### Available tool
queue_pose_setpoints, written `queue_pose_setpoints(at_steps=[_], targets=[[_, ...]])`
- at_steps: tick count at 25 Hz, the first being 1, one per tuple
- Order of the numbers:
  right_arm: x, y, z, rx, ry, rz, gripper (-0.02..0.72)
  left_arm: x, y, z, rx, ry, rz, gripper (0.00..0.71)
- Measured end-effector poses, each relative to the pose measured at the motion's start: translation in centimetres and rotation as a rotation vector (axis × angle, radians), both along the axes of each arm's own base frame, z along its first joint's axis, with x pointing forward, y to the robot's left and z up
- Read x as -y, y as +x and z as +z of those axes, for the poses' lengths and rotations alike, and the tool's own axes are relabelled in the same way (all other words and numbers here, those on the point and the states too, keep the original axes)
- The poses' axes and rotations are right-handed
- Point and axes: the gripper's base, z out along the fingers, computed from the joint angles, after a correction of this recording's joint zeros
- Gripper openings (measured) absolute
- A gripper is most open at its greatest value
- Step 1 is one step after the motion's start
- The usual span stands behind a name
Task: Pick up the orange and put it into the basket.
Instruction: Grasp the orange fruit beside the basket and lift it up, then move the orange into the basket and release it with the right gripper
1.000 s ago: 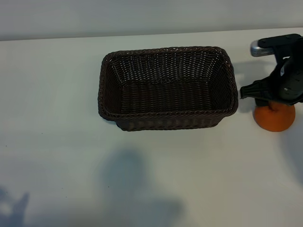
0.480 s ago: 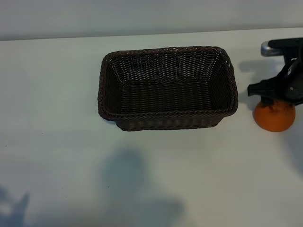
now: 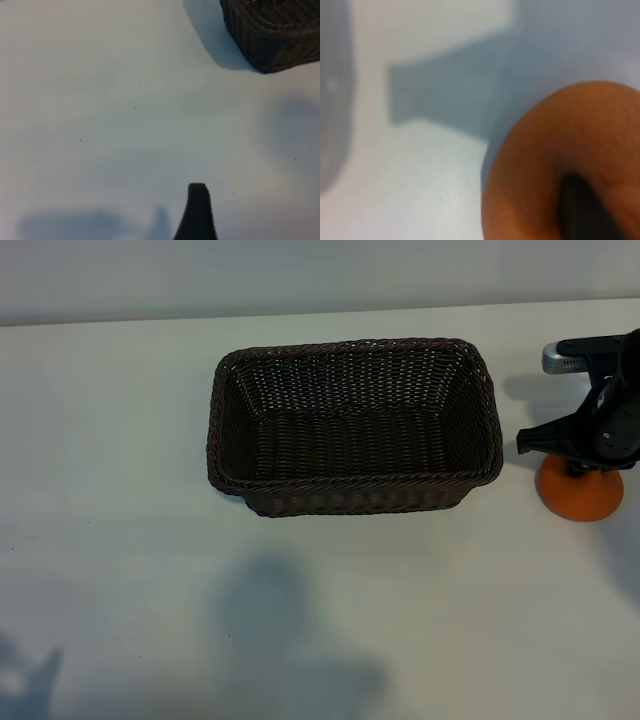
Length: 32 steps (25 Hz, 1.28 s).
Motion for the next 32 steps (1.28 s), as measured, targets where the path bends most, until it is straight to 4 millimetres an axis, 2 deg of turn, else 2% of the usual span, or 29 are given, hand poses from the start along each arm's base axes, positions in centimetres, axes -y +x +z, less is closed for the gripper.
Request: queue_pose_setpoints(at_steps=[3, 6, 10, 19, 27, 32], targets=[[0.1, 0.2, 0.8, -0.038, -0.009, 0.000, 0.102, 0.0, 0.0, 0.0, 0.000, 0.000, 0.000, 0.596], [0.1, 0.4, 2.3, -0.067, -0.017, 0.008, 0.094, 0.0, 0.0, 0.0, 0.000, 0.000, 0.000, 0.596], [0.0, 0.7, 5.5, -0.091, -0.010, 0.021, 0.094, 0.0, 0.0, 0.0, 0.000, 0.000, 0.000, 0.596], [-0.4, 0.9, 13.0, -0.008, 0.025, 0.045, 0.092, 0.0, 0.0, 0.0, 0.000, 0.000, 0.000, 0.596], [-1.2, 1.4, 15.4, 0.036, 0.089, 0.096, 0.091, 0.0, 0.0, 0.0, 0.000, 0.000, 0.000, 0.596], [-4.4, 1.5, 16.7, 0.079, 0.104, 0.189, 0.091, 0.0, 0.0, 0.0, 0.000, 0.000, 0.000, 0.596]])
